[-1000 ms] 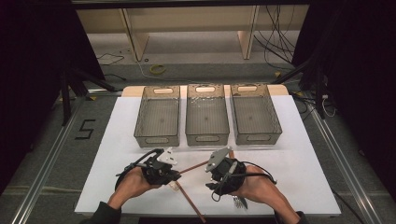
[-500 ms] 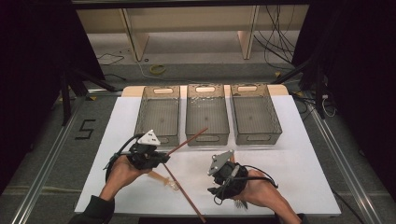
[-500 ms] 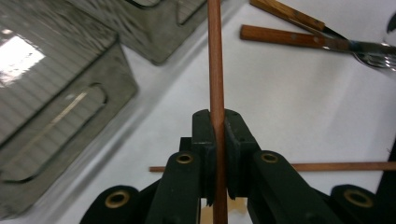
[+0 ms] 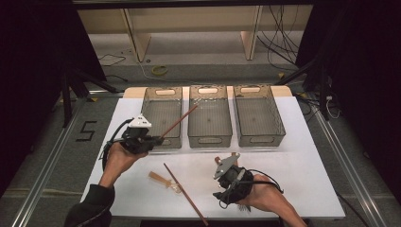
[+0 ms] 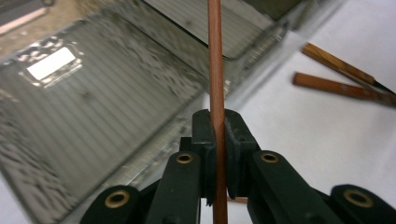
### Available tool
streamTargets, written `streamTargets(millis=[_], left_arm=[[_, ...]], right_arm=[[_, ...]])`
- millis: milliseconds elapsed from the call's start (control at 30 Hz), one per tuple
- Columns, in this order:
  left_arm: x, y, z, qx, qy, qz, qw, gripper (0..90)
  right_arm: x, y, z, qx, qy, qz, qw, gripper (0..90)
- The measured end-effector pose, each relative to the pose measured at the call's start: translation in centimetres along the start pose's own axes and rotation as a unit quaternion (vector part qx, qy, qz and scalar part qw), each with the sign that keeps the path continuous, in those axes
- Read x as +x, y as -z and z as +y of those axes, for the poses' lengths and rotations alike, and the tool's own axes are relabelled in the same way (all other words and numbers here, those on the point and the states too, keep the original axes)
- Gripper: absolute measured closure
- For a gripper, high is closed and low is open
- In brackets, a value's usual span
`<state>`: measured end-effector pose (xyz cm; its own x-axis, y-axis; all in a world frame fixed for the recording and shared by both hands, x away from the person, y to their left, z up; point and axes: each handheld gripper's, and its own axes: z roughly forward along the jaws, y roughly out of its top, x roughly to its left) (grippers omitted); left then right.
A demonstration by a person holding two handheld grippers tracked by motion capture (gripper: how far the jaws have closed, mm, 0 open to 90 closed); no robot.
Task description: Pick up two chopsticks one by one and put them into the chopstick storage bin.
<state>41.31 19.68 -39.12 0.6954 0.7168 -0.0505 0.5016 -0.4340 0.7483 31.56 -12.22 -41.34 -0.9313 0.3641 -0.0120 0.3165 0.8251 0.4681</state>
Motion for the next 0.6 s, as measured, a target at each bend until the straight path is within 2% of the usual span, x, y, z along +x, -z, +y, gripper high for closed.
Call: streamTargets(millis=[133, 233, 367, 433, 600], left_arm=[[1.7, -0.1, 0.7, -0.01, 0.019, 0.018, 0.9996, 84.3], [3.0, -0.4, 1.2, -0.014, 0.034, 0.024, 0.999, 84.3], [4.5, -1.1, 1.9, -0.009, 0.052, 0.035, 0.998, 84.3], [5.0, -1.5, 2.3, -0.007, 0.059, 0.04, 0.9975, 84.2], [6.3, -2.9, 2.9, 0.007, 0.081, 0.05, 0.9954, 84.2]], right_arm=[[0.0, -0.2, -0.1, 0.0, -0.007, 0.002, 1.0, 51.5], [0.0, -0.3, -0.2, -0.001, -0.01, 0.006, 0.9999, 50.4], [-0.1, -0.3, -0.3, -0.008, -0.016, 0.006, 0.9998, 46.1], [-0.1, -0.2, -0.3, -0.012, -0.026, 0.007, 0.9996, 43.7], [-0.2, -0.2, -0.3, -0.016, -0.033, 0.002, 0.9993, 40.3]])
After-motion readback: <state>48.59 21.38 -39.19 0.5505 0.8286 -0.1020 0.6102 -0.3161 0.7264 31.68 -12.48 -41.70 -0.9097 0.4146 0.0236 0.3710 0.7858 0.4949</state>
